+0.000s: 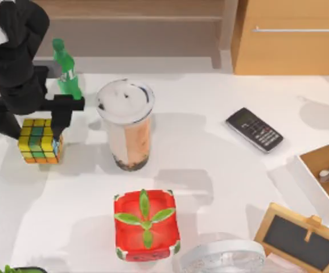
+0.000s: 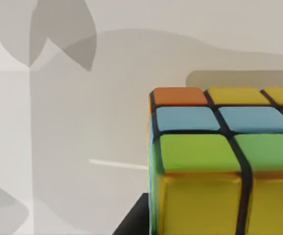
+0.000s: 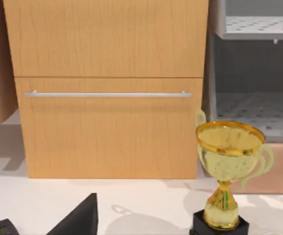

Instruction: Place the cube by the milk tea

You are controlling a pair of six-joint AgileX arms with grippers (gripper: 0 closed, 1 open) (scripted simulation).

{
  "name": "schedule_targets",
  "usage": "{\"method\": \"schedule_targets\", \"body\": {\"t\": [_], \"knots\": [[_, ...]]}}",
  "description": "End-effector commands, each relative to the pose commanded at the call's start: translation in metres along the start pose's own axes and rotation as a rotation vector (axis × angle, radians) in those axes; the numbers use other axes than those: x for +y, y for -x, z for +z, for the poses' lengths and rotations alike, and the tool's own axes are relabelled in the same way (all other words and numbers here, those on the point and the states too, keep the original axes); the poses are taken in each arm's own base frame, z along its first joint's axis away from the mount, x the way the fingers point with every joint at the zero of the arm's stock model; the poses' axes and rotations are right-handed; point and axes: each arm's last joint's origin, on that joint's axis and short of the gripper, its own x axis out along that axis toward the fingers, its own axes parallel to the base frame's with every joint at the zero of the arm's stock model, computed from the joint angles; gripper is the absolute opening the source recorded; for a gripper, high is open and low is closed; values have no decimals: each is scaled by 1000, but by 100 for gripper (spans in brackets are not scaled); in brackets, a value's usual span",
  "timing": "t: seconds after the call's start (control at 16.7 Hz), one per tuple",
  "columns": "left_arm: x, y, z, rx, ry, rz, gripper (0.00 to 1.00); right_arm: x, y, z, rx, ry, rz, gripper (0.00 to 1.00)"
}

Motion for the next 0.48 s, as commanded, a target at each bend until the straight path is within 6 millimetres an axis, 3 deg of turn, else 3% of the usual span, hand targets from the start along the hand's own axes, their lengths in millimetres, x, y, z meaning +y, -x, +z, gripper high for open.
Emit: {"method": "schedule_targets", "body": {"t": [0.42,0.48], "knots": [[0,0,0,0,0,0,98,0,0,0,0,0,0,100],[0,0,0,0,0,0,100,0,0,0,0,0,0,100]]}}
